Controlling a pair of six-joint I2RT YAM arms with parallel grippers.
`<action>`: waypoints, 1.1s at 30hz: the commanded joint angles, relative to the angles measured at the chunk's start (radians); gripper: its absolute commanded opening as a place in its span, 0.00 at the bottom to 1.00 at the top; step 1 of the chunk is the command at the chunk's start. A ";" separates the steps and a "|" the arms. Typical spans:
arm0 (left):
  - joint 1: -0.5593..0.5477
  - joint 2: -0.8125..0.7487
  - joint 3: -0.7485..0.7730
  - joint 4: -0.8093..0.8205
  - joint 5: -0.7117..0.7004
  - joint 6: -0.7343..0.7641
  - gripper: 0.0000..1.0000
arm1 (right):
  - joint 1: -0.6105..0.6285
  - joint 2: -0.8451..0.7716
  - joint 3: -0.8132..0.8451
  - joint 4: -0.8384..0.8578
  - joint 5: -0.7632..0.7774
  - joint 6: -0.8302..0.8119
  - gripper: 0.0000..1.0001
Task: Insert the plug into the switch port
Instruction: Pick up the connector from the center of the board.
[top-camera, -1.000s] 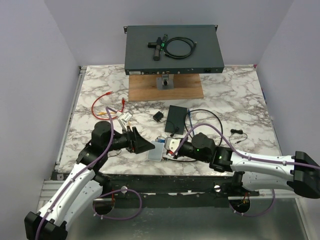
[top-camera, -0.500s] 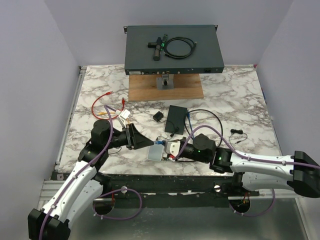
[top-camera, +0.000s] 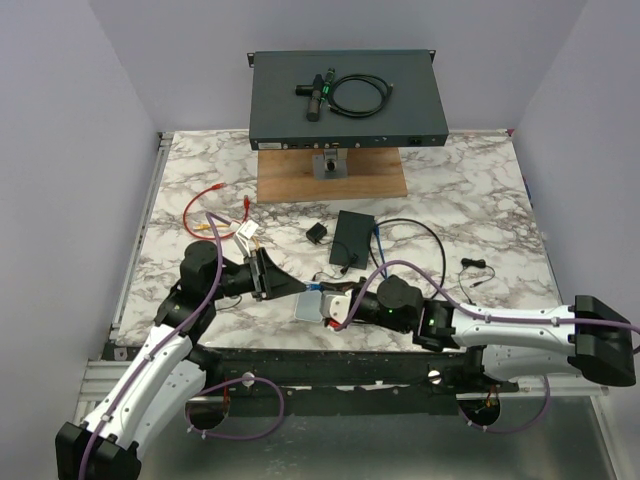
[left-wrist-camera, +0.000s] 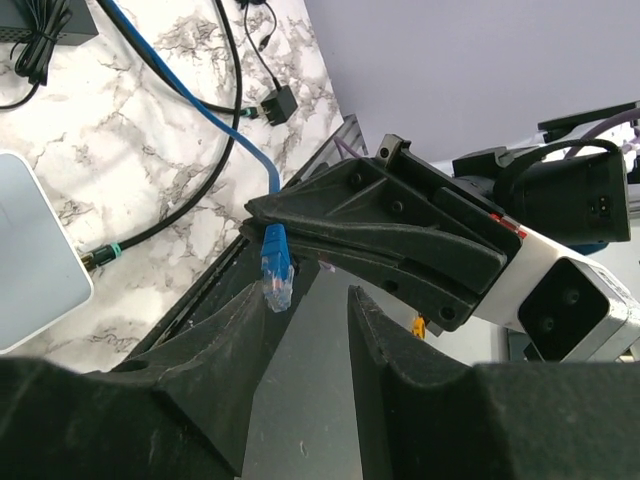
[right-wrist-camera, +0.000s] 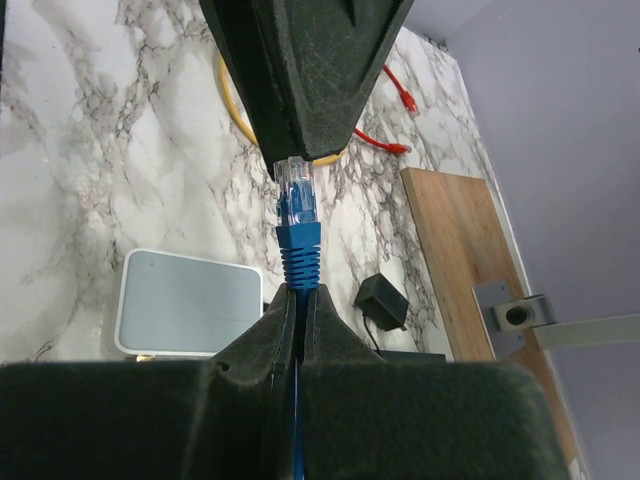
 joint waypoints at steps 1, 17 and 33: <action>0.006 -0.014 -0.007 -0.031 0.005 0.001 0.36 | 0.016 0.013 -0.004 0.069 0.059 -0.019 0.01; 0.006 -0.017 -0.016 -0.039 -0.007 0.010 0.20 | 0.057 0.026 0.006 0.045 0.086 -0.047 0.01; 0.006 -0.008 -0.024 -0.044 0.007 0.055 0.00 | 0.073 -0.040 0.021 -0.027 0.153 0.036 0.38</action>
